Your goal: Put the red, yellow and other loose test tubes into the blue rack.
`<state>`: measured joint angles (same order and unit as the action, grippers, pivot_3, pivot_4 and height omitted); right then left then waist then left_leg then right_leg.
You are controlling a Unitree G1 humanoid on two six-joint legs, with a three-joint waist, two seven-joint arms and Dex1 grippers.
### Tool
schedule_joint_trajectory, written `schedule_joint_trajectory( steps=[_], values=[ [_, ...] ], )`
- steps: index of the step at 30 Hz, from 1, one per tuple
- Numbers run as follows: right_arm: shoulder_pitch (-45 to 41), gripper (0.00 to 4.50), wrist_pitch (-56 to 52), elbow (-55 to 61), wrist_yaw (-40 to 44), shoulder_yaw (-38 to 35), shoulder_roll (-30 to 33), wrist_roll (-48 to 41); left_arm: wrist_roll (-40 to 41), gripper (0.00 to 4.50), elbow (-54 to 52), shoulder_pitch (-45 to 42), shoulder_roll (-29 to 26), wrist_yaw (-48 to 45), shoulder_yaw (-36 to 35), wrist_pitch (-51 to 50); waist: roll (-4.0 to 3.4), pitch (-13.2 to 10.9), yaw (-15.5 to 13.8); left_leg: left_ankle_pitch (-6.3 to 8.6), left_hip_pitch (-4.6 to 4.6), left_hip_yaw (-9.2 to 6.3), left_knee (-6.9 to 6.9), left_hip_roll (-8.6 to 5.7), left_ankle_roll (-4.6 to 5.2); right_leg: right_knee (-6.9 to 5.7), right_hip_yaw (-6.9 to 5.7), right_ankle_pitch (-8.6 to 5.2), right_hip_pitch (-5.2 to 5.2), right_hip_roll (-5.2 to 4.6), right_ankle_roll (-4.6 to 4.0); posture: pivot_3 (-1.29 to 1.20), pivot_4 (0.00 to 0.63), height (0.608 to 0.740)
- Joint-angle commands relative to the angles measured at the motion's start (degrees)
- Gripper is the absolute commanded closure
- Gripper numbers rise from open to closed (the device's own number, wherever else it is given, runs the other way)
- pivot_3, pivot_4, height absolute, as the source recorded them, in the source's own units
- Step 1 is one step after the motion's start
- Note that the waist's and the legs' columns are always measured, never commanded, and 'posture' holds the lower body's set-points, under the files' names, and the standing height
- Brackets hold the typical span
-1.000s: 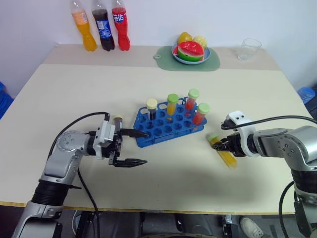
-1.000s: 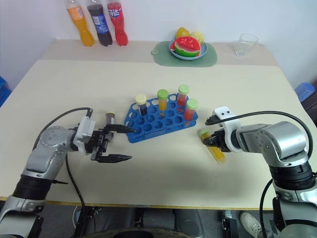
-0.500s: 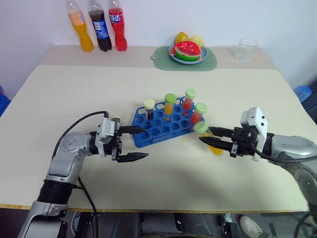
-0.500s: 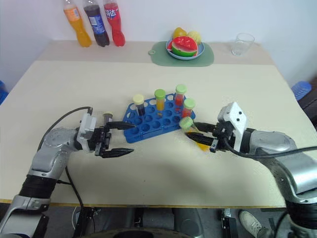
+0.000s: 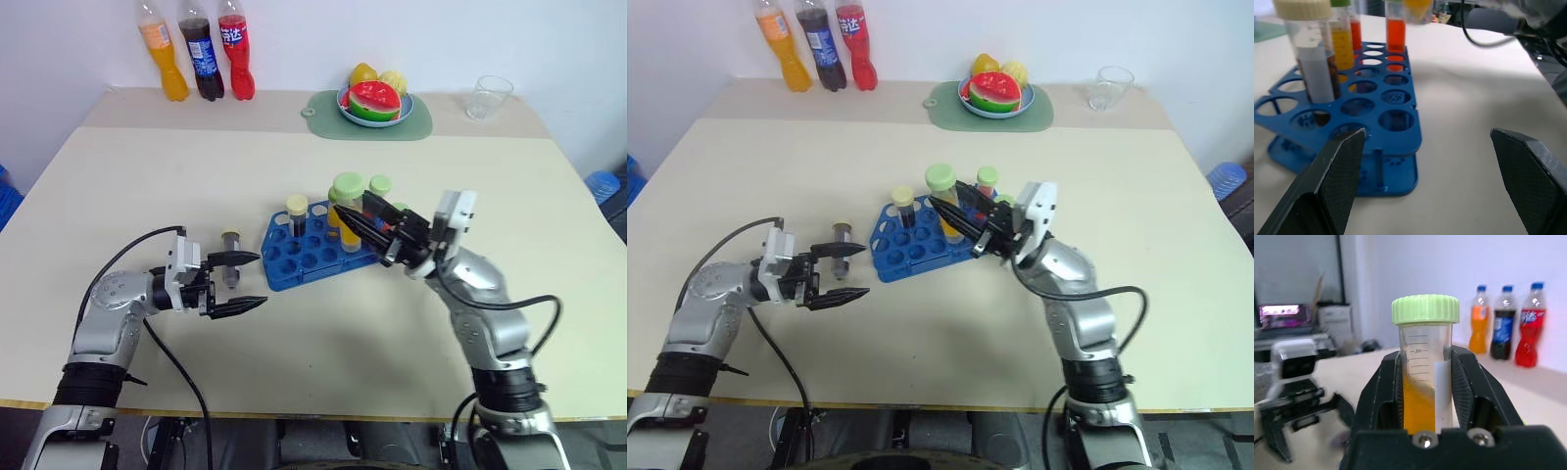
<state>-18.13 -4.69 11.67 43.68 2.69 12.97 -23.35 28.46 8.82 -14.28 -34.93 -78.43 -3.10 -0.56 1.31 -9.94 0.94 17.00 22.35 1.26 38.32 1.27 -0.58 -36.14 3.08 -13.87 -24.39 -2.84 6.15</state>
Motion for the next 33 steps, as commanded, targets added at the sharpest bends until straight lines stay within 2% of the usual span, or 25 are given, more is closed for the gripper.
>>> schedule_joint_trajectory(
  steps=[1, 7, 14, 33],
  values=[
    [0.2, 3.37, 7.1, -2.8, -0.8, 1.6, -2.0, 3.4, 1.3, 0.28, -2.2, -0.4, -1.0, 0.4, -2.1, -0.2, -0.02, 0.0, 0.0, 0.00, 0.00, 0.01, 0.00, 0.00, 0.00, 0.00, 0.00, 0.00, 0.00, 0.00, 0.00, 0.00, 0.150, 0.740],
    [0.0, 3.37, 14.9, -10.0, -2.8, 2.1, -3.4, 8.1, 1.7, 0.28, -3.4, -0.2, -1.3, 1.2, -2.8, -0.7, -0.02, 0.0, 0.1, 0.00, -0.01, 0.01, 0.00, 0.00, -0.01, -0.02, 0.00, 0.01, -0.01, 0.00, -0.02, 0.00, 0.150, 0.740],
    [-1.1, 3.37, 20.0, -16.5, -3.6, 1.2, -2.6, 9.6, 2.1, 0.28, -5.1, 1.0, -1.3, 2.2, -3.0, -1.1, -0.02, 0.0, 0.2, -0.01, -0.02, 0.01, 0.00, 0.02, -0.01, -0.04, 0.00, 0.02, -0.01, 0.00, -0.03, 0.00, 0.150, 0.740],
    [0.9, 3.37, 20.8, -16.6, -2.0, 3.6, -2.8, 9.3, 2.3, 0.28, -6.7, 2.5, -1.0, 3.3, -3.6, -1.3, -0.03, 0.0, 0.2, -0.01, -0.03, 0.02, -0.01, 0.06, -0.01, -0.06, 0.00, 0.03, -0.02, 0.02, -0.05, 0.00, 0.150, 0.740]
  ],
)
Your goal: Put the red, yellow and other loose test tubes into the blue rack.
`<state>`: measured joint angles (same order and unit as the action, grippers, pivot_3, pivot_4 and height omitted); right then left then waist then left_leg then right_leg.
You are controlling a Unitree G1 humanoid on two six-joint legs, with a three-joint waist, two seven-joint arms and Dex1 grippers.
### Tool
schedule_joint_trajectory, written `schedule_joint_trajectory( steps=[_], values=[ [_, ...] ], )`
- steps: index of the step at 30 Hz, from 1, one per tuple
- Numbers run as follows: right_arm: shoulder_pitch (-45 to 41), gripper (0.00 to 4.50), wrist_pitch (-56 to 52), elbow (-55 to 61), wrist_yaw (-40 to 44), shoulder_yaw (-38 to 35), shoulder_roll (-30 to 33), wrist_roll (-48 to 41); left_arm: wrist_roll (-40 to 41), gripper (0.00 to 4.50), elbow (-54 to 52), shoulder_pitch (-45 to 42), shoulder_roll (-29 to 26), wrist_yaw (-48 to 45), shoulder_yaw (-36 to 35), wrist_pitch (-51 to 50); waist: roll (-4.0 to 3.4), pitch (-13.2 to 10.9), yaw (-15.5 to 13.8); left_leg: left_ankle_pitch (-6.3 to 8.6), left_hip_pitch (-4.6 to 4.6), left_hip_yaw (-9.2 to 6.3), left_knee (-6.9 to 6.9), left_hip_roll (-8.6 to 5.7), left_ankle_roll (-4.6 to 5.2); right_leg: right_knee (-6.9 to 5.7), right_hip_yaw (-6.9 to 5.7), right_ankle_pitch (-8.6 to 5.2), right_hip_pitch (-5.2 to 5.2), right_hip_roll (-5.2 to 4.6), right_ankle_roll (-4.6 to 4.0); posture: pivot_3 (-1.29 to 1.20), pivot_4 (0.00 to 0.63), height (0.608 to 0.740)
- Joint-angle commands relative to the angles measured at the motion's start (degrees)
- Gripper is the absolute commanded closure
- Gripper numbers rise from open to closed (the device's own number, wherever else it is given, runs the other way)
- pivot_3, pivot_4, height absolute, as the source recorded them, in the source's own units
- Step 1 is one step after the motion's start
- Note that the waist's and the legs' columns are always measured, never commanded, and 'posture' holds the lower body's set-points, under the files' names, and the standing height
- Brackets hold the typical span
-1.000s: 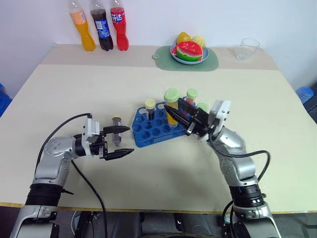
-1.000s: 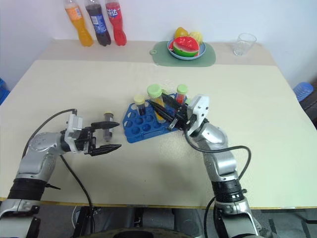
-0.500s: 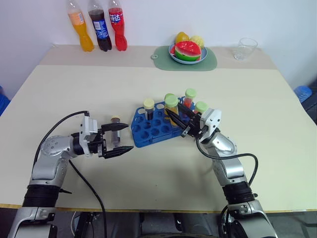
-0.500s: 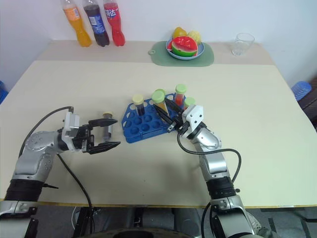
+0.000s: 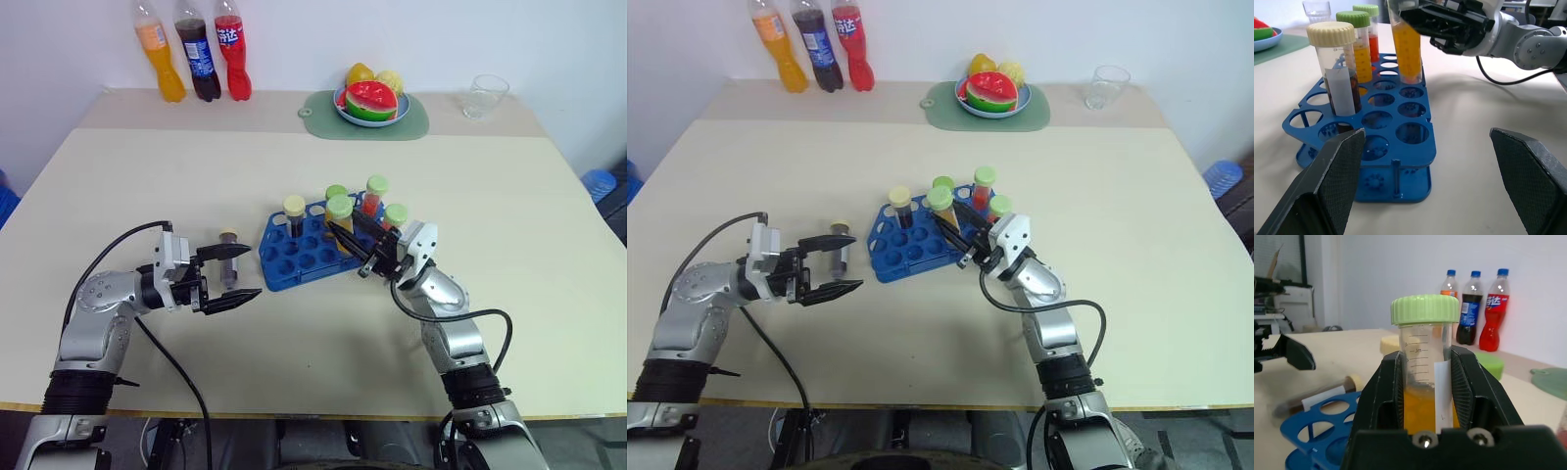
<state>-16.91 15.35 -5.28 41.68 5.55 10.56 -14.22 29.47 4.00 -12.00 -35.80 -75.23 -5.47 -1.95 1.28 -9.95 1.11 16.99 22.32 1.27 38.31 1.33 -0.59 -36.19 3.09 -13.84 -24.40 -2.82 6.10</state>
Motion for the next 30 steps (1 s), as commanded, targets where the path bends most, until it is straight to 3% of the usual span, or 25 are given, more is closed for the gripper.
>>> schedule_joint_trajectory(
  steps=[1, 9, 12, 16, 17, 23, 30],
  values=[
    [-0.6, 3.37, 0.9, -0.1, -0.1, 0.7, -0.5, 0.3, 1.2, 0.28, -1.9, 0.2, -0.1, 0.2, -1.2, 0.1, 0.00, 0.0, 0.0, 0.00, 0.00, 0.00, 0.00, 0.00, 0.00, 0.00, 0.00, 0.00, 0.00, 0.01, 0.00, 0.00, 0.150, 0.740],
    [-2.2, 3.37, -0.3, -2.7, 0.6, -0.4, -2.2, -2.8, 1.5, 0.28, -3.3, 1.3, -0.2, 0.9, -1.5, -0.3, 0.00, 0.0, 0.1, 0.00, -0.03, 0.02, 0.00, 0.07, -0.01, 0.00, 0.00, 0.04, 0.00, 0.06, -0.06, 0.00, 0.150, 0.740],
    [-2.1, 2.24, -0.2, -2.4, 0.8, -0.3, -1.9, -2.7, 1.8, 0.28, -4.0, 1.9, -0.3, 1.3, -1.8, -0.6, 0.00, 0.0, 0.1, 0.00, -0.03, 0.03, 0.00, 0.11, -0.01, -0.01, 0.00, 0.04, 0.00, 0.08, -0.07, 0.00, 0.150, 0.740],
    [-1.8, 0.22, 2.0, -2.1, -0.1, -0.3, -0.9, -0.2, 2.9, 0.28, -5.5, 3.0, -0.4, 2.5, -2.4, -2.0, -0.01, 0.0, 0.1, 0.00, -0.04, 0.03, 0.00, 0.14, -0.01, -0.01, 0.00, 0.04, 0.00, 0.10, -0.07, 0.00, 0.150, 0.740],
    [-1.8, 0.05, 2.4, -1.9, -0.1, -0.2, -0.7, 0.3, 3.2, 0.28, -5.9, 3.2, -0.3, 2.8, -2.7, -2.3, -0.01, 0.0, 0.0, 0.00, -0.03, 0.03, 0.00, 0.14, -0.01, -0.01, 0.00, 0.04, 0.00, 0.09, -0.08, 0.00, 0.150, 0.740],
    [-1.3, 0.05, 1.6, 0.5, 0.8, -0.4, 2.5, 1.3, 7.6, 0.28, -9.4, 2.8, 1.3, 9.4, -5.5, -8.2, -0.01, 0.0, -0.1, 0.00, -0.03, 0.04, 0.00, 0.14, -0.01, 0.00, 0.01, 0.04, 0.00, 0.07, -0.07, 0.00, 0.150, 0.740],
    [3.8, 0.05, -5.0, 10.7, 3.2, -1.2, 11.7, 1.6, 18.3, 0.28, -16.1, -1.9, 6.3, 29.3, -12.8, -20.3, 0.01, 0.0, -0.3, 0.00, -0.01, 0.00, 0.01, 0.20, -0.01, -0.01, 0.01, 0.05, 0.00, 0.03, -0.06, 0.00, 0.150, 0.740]
  ],
)
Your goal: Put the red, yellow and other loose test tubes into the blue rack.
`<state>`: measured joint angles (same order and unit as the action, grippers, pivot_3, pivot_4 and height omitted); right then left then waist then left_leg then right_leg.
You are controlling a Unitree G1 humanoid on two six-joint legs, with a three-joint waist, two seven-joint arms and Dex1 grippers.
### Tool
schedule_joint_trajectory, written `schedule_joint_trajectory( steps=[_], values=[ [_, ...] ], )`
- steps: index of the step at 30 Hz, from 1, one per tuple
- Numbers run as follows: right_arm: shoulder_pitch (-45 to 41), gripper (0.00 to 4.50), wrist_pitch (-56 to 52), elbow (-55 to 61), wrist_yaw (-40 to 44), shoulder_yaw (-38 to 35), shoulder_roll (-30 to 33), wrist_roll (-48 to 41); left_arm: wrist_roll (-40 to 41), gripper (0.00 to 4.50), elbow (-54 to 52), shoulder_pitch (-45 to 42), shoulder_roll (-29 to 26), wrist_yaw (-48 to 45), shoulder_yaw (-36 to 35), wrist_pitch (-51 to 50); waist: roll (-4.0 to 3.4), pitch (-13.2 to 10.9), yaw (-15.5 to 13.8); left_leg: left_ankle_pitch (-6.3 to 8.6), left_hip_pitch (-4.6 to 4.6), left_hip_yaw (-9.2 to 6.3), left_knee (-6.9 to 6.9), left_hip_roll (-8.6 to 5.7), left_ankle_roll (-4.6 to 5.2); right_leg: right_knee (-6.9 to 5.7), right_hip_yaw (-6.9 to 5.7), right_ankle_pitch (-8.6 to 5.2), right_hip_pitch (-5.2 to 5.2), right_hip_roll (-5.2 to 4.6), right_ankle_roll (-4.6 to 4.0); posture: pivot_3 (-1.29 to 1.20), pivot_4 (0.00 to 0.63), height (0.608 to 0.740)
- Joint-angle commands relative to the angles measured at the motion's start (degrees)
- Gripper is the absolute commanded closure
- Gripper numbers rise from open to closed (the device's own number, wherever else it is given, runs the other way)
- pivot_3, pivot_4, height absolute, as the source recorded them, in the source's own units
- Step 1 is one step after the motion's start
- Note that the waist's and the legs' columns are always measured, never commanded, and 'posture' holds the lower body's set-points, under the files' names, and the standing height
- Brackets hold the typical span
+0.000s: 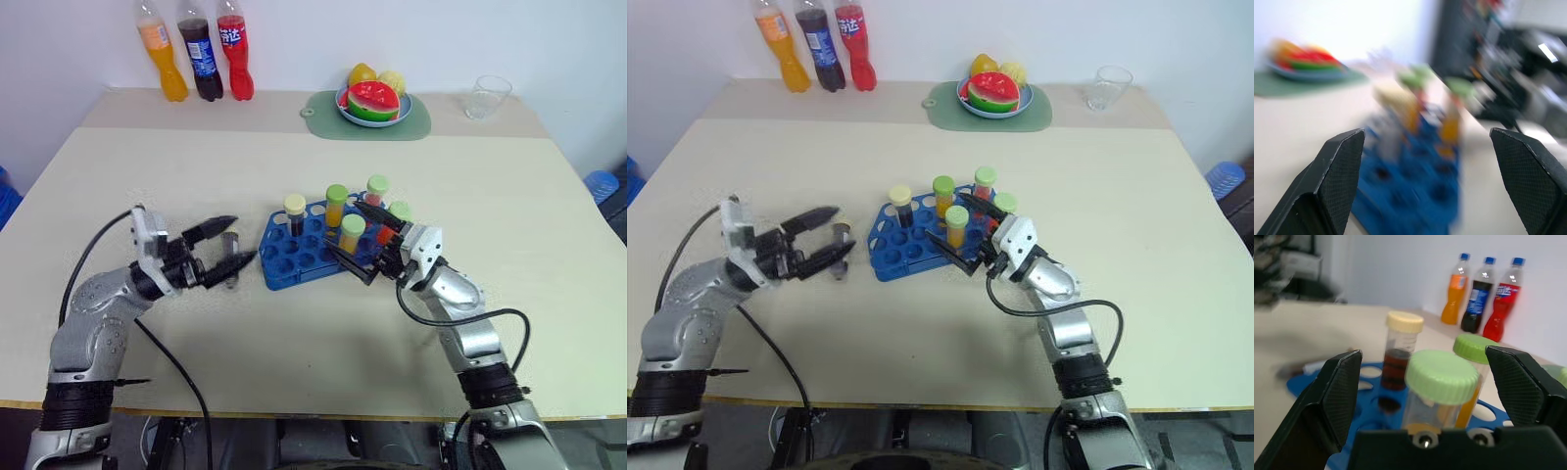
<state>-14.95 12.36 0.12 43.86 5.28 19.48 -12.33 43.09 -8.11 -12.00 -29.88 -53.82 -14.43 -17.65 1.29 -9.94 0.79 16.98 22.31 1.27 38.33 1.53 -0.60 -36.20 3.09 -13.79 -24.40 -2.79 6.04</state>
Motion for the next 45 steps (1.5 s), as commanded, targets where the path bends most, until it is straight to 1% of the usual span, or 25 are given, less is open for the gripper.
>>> schedule_joint_trajectory(
  steps=[1, 4, 6, 8, 9, 10, 11, 13, 14, 16, 17, 18, 19, 20, 21, 24, 27, 28, 29, 31, 34, 35, 40, 45],
  values=[
    [3.0, 0.05, -2.8, 6.5, 1.3, -1.2, 4.3, -0.3, 5.0, 0.28, -4.9, -2.8, 0.5, 12.5, -4.3, -7.3, 0.00, 0.0, 0.0, 0.00, 0.00, 0.00, 0.00, 0.00, 0.00, 0.00, 0.00, 0.00, 0.00, 0.01, 0.00, 0.00, 0.150, 0.740],
    [5.5, 0.05, -4.4, 8.7, 1.7, -2.6, 7.7, -0.9, 1.6, 0.28, -9.0, -4.3, 0.0, 24.4, -3.9, -12.8, 0.01, 0.0, 0.0, 0.00, 0.00, -0.01, -0.01, -0.06, 0.00, 0.00, 0.00, 0.00, 0.00, 0.02, 0.00, 0.00, 0.150, 0.740],
    [6.7, 0.05, -4.7, 9.5, 2.1, -3.8, 9.8, -1.0, 1.7, 0.28, -11.3, -5.4, -0.2, 31.1, -3.8, -17.6, 0.01, 0.0, 0.1, 0.00, -0.01, -0.01, 0.00, -0.10, 0.00, 0.00, 0.02, 0.00, 0.00, 0.02, 0.01, 0.00, 0.150, 0.740],
    [7.7, 0.05, -4.6, 10.1, 2.9, -5.6, 12.3, -1.4, 3.7, 0.28, -13.4, -7.9, -0.2, 39.4, -4.6, -24.8, 0.02, 0.0, 0.1, 0.00, -0.02, -0.01, 0.00, -0.10, 0.00, -0.01, 0.02, 0.00, 0.00, 0.03, 0.01, 0.00, 0.150, 0.740],
    [7.9, 0.05, -4.6, 10.5, 3.0, -5.8, 12.9, -1.5, 4.7, 0.28, -13.9, -8.7, -0.2, 41.9, -5.2, -27.2, 0.02, 0.0, 0.0, 0.00, -0.02, -0.01, 0.00, -0.11, 0.00, -0.01, 0.02, 0.00, 0.00, 0.04, 0.01, 0.00, 0.150, 0.740],
    [8.2, 0.05, -5.0, 11.0, 3.3, -6.1, 13.6, -1.8, 7.4, 0.28, -13.9, -9.9, -0.2, 44.6, -6.1, -31.0, 0.02, 0.0, 0.0, 0.00, -0.01, -0.02, 0.00, -0.11, -0.01, -0.02, 0.02, 0.00, 0.00, 0.04, 0.01, 0.00, 0.150, 0.740],
    [8.3, 0.05, -4.8, 11.4, 4.3, -7.0, 15.0, -2.3, 9.6, 0.28, -13.7, -12.4, 0.1, 50.3, -6.9, -37.2, 0.03, 0.0, 0.0, 0.00, -0.02, -0.02, 0.00, -0.11, -0.01, -0.02, 0.02, 0.00, 0.00, 0.04, 0.01, 0.00, 0.150, 0.740],
    [8.4, 0.05, -4.7, 11.8, 7.1, -8.6, 17.7, -3.9, 15.7, 0.28, -10.2, -19.2, 2.3, 63.1, -10.2, -49.2, 0.05, 0.0, -0.2, -0.01, -0.01, -0.05, 0.01, -0.12, -0.02, -0.03, 0.01, 0.00, 0.01, 0.06, 0.01, 0.00, 0.150, 0.740],
    [8.4, 0.05, -4.5, 11.8, 7.8, -9.0, 18.5, -4.4, 17.7, 0.28, -8.8, -21.6, 3.1, 67.1, -11.5, -53.5, 0.08, 0.0, -0.2, -0.01, 0.00, -0.14, 0.05, -0.15, -0.03, -0.04, 0.00, 0.01, 0.03, 0.02, 0.01, 0.00, 0.150, 0.740],
    [7.4, 0.05, -4.4, 11.9, 10.2, -9.6, 20.4, -5.9, 20.1, 0.28, -4.8, -26.7, 5.6, 73.9, -14.5, -63.6, 0.08, 0.0, -0.1, -0.01, -0.01, -0.18, 0.08, -0.17, -0.03, -0.03, 0.00, 0.01, 0.06, 0.01, 0.02, 0.00, 0.150, 0.740],
    [6.8, 0.05, -4.7, 12.1, 11.2, -9.6, 21.1, -6.3, 20.2, 0.28, -2.9, -28.9, 6.6, 75.8, -16.2, -69.1, 0.08, 0.0, -0.1, -0.01, -0.01, -0.19, 0.07, -0.20, -0.03, -0.02, 0.00, 0.01, 0.07, 0.01, 0.02, 0.00, 0.150, 0.740],
    [6.4, 0.05, -4.8, 12.2, 11.9, -9.6, 21.6, -6.6, 20.8, 0.28, -1.5, -30.4, 7.1, 77.6, -17.3, -72.5, 0.08, 0.0, 0.0, -0.01, -0.02, -0.19, 0.07, -0.23, -0.03, -0.03, 0.00, 0.01, 0.07, 0.01, 0.02, 0.00, 0.150, 0.740],
    [5.5, 0.05, -4.8, 11.7, 12.6, -9.6, 22.0, -7.0, 21.0, 0.28, -0.5, -31.3, 8.8, 81.6, -19.0, -74.2, 0.08, 0.0, 0.2, -0.01, -0.02, -0.19, 0.07, -0.24, -0.03, -0.03, 0.00, 0.01, 0.07, 0.02, 0.02, 0.00, 0.150, 0.740],
    [4.7, 0.05, -4.8, 11.1, 13.5, -9.5, 22.3, -7.4, 24.5, 0.28, 1.3, -31.2, 9.1, 85.5, -19.3, -74.9, 0.08, 0.0, 0.3, -0.02, -0.04, -0.18, 0.06, -0.24, -0.03, -0.03, 0.00, 0.01, 0.07, 0.03, 0.02, 0.00, 0.150, 0.740],
    [4.0, 0.05, -4.9, 10.7, 14.4, -9.3, 22.6, -7.7, 29.4, 0.28, 3.5, -30.6, 7.9, 88.8, -18.4, -74.9, 0.08, 0.0, 0.4, -0.03, -0.07, -0.21, 0.04, -0.23, -0.05, -0.04, 0.01, 0.01, 0.06, 0.04, 0.02, 0.00, 0.150, 0.740],
    [2.6, 0.05, -4.3, 9.7, 16.8, -8.5, 22.5, -8.4, 40.6, 0.28, 7.6, -29.4, 5.4, 99.8, -16.9, -74.9, 0.08, 0.0, 0.3, -0.18, -0.12, -0.29, -0.05, -0.13, -0.32, -0.08, 0.03, 0.01, 0.03, 0.07, 0.00, 0.00, 0.150, 0.740],
    [1.7, 0.05, -3.8, 8.3, 19.1, -7.5, 22.0, -8.4, 63.6, 0.28, 9.1, -25.6, -3.0, 115.9, -6.9, -62.5, 0.12, 0.0, -0.1, -0.30, -0.11, -0.38, -0.08, 0.01, -0.57, -0.12, 0.01, 0.03, 0.00, -0.01, -0.03, 0.00, 0.150, 0.740],
    [1.5, 0.05, -3.2, 7.6, 19.7, -7.3, 21.7, -8.3, 67.7, 0.28, 8.8, -24.9, -4.3, 119.2, -4.2, -59.3, 0.12, 0.0, -0.1, -0.32, -0.11, -0.39, -0.09, 0.01, -0.63, -0.12, 0.01, 0.03, 0.00, -0.09, -0.03, 0.00, 0.150, 0.740],
    [1.3, 0.05, -2.8, 7.1, 20.1, -7.1, 21.5, -8.2, 69.3, 0.28, 8.4, -24.7, -4.7, 121.3, -2.5, -57.2, 0.12, 0.0, -0.4, -0.34, -0.11, -0.39, -0.11, -0.02, -0.67, -0.12, 0.01, 0.03, 0.00, -0.15, -0.03, 0.00, 0.150, 0.740],
    [0.8, 0.05, -2.5, 6.6, 20.1, -6.6, 20.7, -8.1, 69.9, 0.28, 8.2, -25.1, -4.4, 125.1, -0.7, -54.0, 0.12, 0.0, -1.0, -0.41, -0.10, -0.41, -0.13, -0.23, -0.79, -0.12, -0.11, 0.03, 0.02, -0.41, -0.02, 0.00, 0.150, 0.740],
    [0.3, 0.05, -2.3, 6.4, 20.3, -6.0, 19.9, -8.0, 69.9, 0.28, 9.4, -26.4, -1.9, 129.5, 0.2, -51.6, 0.12, 0.0, -1.5, -0.47, -0.10, -0.38, -0.12, -0.65, -0.88, -0.12, -0.11, 0.04, 0.04, -0.59, 0.00, 0.00, 0.150, 0.740],
    [0.2, 0.05, -2.2, 6.3, 20.5, -5.9, 19.8, -7.9, 69.9, 0.28, 10.0, -27.1, -0.6, 131.4, 0.2, -50.8, 0.12, 0.0, -1.6, -0.61, -0.08, -0.38, -0.11, -0.72, -1.12, -0.10, -0.11, 0.04, 0.07, -0.61, 0.00, 0.00, 0.150, 0.740],
    [-0.3, 0.05, -1.9, 6.6, 21.6, -5.2, 19.6, -8.1, 69.9, 0.28, 14.0, -30.4, 4.3, 139.9, -0.8, -49.0, 0.13, 0.0, -1.5, -0.68, -0.03, -0.27, -0.09, -0.82, -1.19, -0.06, -0.17, 0.05, 0.09, -0.60, 0.00, 0.00, 0.150, 0.740],
    [0.1, 0.05, -2.4, 7.9, 22.9, -5.2, 20.1, -8.8, 69.9, 0.28, 20.1, -33.5, 6.4, 144.3, -1.4, -49.7, 0.13, 0.0, -1.4, -0.70, -0.04, -0.27, -0.10, -0.78, -1.22, -0.06, -0.17, 0.05, 0.08, -0.50, 0.01, 0.00, 0.150, 0.740]
  ],
)
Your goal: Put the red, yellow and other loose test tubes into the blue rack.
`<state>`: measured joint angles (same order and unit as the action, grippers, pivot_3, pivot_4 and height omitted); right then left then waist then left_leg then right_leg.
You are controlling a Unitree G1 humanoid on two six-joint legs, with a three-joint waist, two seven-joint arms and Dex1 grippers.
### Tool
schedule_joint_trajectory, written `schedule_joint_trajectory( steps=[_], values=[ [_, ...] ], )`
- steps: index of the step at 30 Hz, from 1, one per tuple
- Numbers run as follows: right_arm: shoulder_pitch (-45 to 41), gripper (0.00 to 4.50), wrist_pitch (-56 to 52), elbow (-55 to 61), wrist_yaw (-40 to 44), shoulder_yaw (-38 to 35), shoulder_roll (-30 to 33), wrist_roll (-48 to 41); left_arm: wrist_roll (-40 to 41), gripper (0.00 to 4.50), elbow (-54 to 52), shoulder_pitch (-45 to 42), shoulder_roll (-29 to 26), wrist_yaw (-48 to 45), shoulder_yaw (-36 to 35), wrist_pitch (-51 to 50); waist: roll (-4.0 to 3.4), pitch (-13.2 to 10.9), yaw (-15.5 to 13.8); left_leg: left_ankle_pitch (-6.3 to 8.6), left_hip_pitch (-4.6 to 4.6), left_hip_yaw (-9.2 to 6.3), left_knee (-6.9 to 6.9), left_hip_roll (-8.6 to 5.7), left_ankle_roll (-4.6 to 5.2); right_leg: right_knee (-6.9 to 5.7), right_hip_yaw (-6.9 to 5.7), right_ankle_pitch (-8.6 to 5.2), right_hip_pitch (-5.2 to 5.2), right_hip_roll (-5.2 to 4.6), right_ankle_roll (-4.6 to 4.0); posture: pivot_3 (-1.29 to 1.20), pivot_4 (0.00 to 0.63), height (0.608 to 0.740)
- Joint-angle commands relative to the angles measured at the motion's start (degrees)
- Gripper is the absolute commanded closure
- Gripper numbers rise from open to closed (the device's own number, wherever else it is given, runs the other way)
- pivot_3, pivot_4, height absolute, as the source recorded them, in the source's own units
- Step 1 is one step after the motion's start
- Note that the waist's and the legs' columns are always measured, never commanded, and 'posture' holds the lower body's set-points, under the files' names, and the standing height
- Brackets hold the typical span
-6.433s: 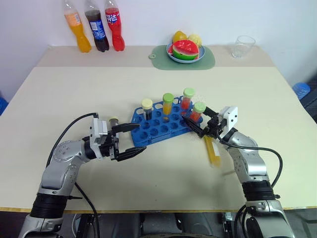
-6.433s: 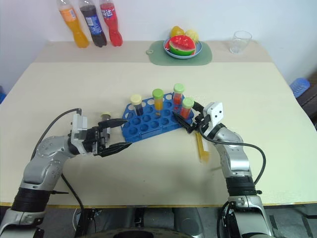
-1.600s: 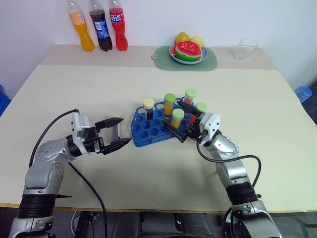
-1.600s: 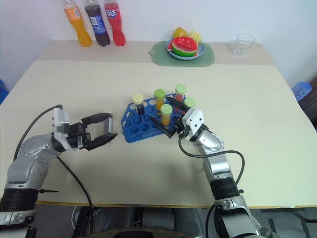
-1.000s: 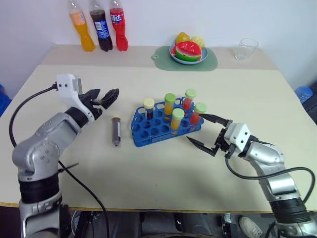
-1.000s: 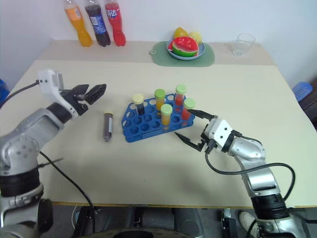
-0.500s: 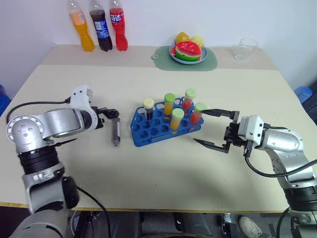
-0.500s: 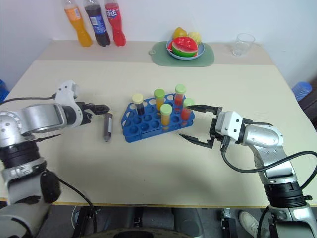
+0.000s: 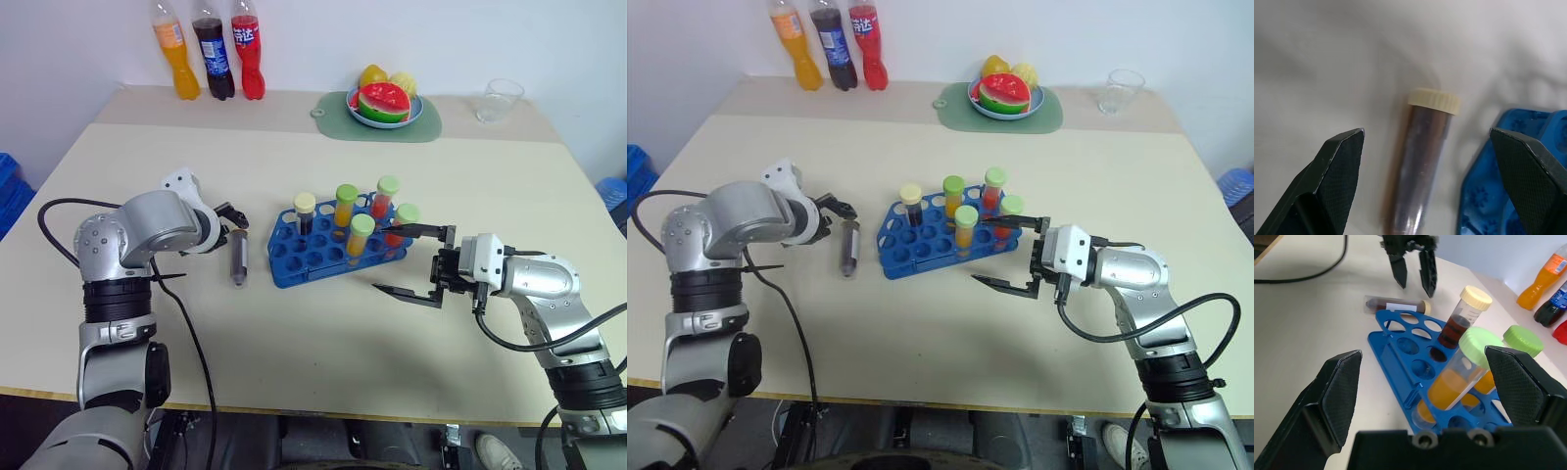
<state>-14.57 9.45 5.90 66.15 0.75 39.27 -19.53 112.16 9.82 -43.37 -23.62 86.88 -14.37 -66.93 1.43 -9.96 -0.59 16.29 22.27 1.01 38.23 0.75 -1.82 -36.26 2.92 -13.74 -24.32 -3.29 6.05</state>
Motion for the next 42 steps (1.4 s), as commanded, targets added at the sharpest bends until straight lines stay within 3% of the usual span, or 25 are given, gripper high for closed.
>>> schedule_joint_trajectory(
  steps=[1, 12, 28, 32, 36, 42],
  values=[
    [-0.1, 0.05, 0.3, 2.4, 0.9, -0.8, 0.6, -1.8, 0.8, 0.28, 3.2, -2.6, 0.4, 4.3, -1.5, -0.7, 0.00, 0.0, 0.0, 0.00, 0.00, 0.00, 0.00, 0.00, 0.00, 0.00, 0.00, 0.00, 0.00, 0.01, 0.00, 0.00, 0.150, 0.740],
    [1.7, 0.05, -15.9, 12.0, -0.8, -4.5, 4.2, -11.8, 0.8, 0.28, 12.6, -6.4, -0.3, 5.6, 1.4, -0.8, 0.01, 0.0, -0.1, 0.00, 0.02, -0.01, 0.00, -0.01, -0.01, 0.02, 0.00, 0.00, 0.00, 0.00, 0.01, 0.00, 0.150, 0.740],
    [1.0, 0.05, -21.3, 14.0, -4.1, -5.3, 3.8, -12.0, 0.8, 0.28, 20.7, -9.1, -2.2, 5.6, 6.4, -2.6, 0.02, 0.0, -0.1, 0.00, 0.02, -0.02, 0.00, -0.01, -0.01, 0.02, -0.01, 0.00, 0.00, 0.01, 0.01, 0.00, 0.150, 0.740],
    [1.6, 0.00, -21.1, 14.6, -4.4, -5.4, 3.7, -11.6, 0.8, 1.50, 21.3, -9.9, -2.2, 5.6, 8.1, -1.2, 0.02, 0.0, -0.1, 0.00, 0.02, -0.02, -0.01, -0.01, -0.01, 0.02, -0.01, 0.00, 0.00, 0.01, 0.01, 0.00, 0.150, 0.740],
    [1.5, 0.00, -20.9, 14.3, -4.4, -5.3, 3.7, -11.3, 0.8, 3.48, 22.0, -10.2, -1.8, 5.6, 8.0, -0.6, 0.02, 0.0, -0.1, 0.00, 0.03, -0.01, 0.00, -0.01, -0.01, 0.03, 0.00, 0.00, 0.00, 0.01, 0.01, 0.00, 0.150, 0.740],
    [0.9, 0.00, -19.7, 12.2, -3.5, -5.0, 3.5, -10.5, 0.8, 3.48, 16.1, -8.0, -0.6, 4.8, 4.3, -2.3, 0.02, 0.0, -0.1, 0.00, 0.04, -0.01, 0.00, -0.02, -0.01, 0.04, 0.00, 0.00, 0.00, 0.00, 0.01, 0.00, 0.150, 0.740]
  ],
)
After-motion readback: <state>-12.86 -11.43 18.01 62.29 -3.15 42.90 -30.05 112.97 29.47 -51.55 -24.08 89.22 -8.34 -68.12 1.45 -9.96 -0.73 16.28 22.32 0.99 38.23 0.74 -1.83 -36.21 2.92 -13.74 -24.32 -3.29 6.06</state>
